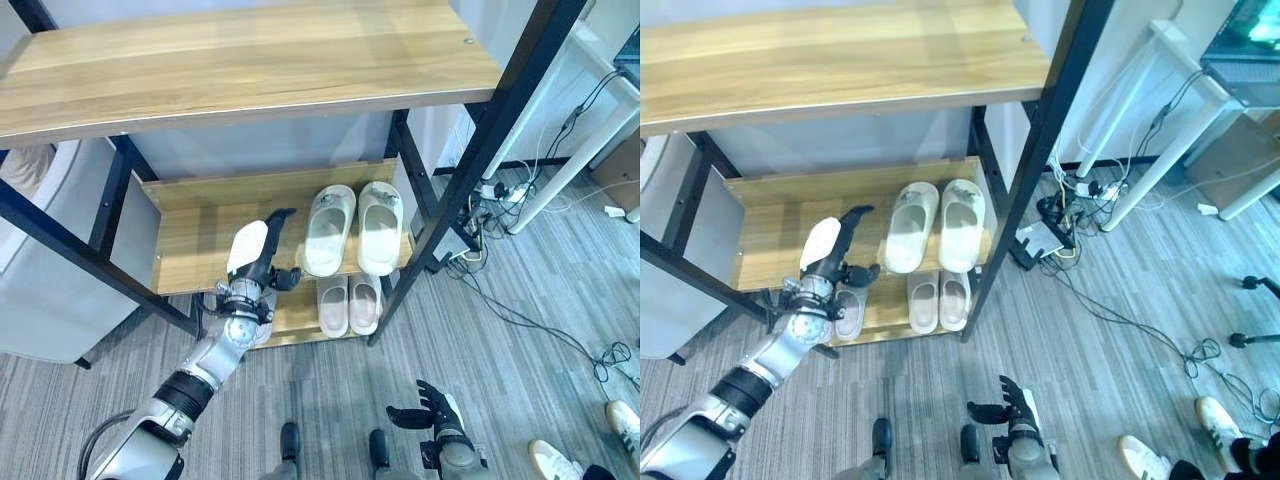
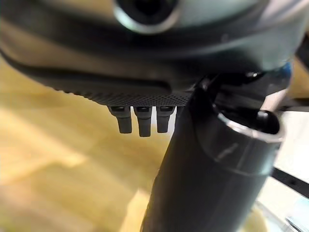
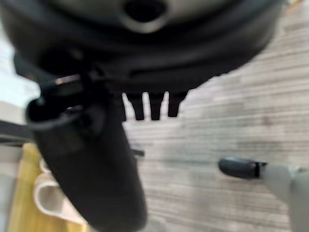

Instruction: Arrange the slippers neatly on the shoe rack.

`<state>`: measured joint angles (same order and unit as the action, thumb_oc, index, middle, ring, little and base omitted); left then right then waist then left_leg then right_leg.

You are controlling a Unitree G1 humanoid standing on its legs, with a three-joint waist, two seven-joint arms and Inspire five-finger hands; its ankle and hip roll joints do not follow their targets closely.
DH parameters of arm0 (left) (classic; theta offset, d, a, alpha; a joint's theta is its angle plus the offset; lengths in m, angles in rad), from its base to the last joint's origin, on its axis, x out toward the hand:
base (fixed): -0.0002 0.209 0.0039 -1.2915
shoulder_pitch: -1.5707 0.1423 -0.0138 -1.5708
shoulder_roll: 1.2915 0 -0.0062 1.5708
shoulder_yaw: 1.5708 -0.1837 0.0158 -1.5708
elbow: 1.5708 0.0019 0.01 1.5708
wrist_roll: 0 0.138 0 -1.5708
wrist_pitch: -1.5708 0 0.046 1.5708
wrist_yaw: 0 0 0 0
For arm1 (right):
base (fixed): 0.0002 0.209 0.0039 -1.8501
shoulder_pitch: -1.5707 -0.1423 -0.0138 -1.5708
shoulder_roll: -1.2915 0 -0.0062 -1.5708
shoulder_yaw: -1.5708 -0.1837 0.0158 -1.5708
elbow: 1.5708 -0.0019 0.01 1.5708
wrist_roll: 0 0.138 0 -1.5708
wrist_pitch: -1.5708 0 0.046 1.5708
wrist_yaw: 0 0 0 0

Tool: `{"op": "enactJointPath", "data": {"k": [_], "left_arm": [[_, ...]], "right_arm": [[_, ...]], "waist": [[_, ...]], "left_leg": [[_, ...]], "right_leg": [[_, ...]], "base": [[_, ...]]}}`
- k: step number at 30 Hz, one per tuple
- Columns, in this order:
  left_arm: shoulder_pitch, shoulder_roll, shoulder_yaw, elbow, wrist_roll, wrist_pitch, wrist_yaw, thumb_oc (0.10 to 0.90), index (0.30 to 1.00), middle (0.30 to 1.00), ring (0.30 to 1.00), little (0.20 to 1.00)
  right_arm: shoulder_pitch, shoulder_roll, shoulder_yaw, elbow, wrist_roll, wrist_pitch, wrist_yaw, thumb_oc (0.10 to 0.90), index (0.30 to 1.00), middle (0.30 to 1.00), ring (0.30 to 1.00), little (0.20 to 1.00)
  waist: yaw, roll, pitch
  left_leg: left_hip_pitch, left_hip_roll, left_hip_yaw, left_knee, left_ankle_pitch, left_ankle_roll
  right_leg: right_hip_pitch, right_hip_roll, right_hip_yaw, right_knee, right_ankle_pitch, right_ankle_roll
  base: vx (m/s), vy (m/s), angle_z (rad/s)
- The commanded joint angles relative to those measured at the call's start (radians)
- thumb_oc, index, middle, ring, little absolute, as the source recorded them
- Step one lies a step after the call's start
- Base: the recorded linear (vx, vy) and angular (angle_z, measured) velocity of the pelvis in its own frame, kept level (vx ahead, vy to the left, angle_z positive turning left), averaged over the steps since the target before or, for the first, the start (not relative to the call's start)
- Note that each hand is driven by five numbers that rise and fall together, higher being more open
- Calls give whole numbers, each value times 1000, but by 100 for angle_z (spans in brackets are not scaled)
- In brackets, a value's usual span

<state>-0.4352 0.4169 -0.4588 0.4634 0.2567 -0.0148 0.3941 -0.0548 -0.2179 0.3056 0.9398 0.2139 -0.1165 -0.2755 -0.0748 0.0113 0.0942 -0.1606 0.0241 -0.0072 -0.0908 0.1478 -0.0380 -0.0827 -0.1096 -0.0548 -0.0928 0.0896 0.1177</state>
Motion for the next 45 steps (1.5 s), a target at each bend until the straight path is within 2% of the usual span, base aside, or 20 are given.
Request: {"op": "enactJointPath", "data": {"k": [1,5,17,24,45], "left_arm": [[-112,-32,48,50,-67,-68,-20,800,900,900,900,900],[-92,-57,28,72,-139,-67,-79,800,900,900,900,900],[-73,-111,-26,70,-206,-79,-145,800,900,900,900,900],[-82,-146,-47,134,-230,-78,-146,800,900,900,900,900],[-78,-259,-134,118,-455,-120,-186,800,900,900,900,900]], "right_arm": [[2,-15,-27,28,-19,-19,-27,800,900,900,900,900],[-6,-10,-20,32,-25,-7,-20,800,900,900,900,900],[-17,1,0,42,-30,2,-10,800,900,900,900,900],[-31,-3,4,49,-26,3,-14,800,900,900,900,900],[-29,3,28,56,-2,-2,-13,800,900,900,900,900]], "waist": [[13,0,-71],[12,2,-81],[4,9,-88],[-4,18,-85],[-30,31,-86]], "left_leg": [[67,-61,14,4,-156,26],[80,-58,18,4,-159,25],[106,-55,23,4,-168,23],[106,-52,27,4,-168,23],[123,-45,41,4,-173,21]], "right_leg": [[-15,31,10,5,-79,10],[-2,32,8,5,-82,10],[20,36,6,5,-89,9],[17,37,11,5,-88,6],[29,42,27,5,-93,0]], "base": [[45,-5,0],[33,-3,0],[8,-4,0],[0,0,0],[0,-7,-2]]}}
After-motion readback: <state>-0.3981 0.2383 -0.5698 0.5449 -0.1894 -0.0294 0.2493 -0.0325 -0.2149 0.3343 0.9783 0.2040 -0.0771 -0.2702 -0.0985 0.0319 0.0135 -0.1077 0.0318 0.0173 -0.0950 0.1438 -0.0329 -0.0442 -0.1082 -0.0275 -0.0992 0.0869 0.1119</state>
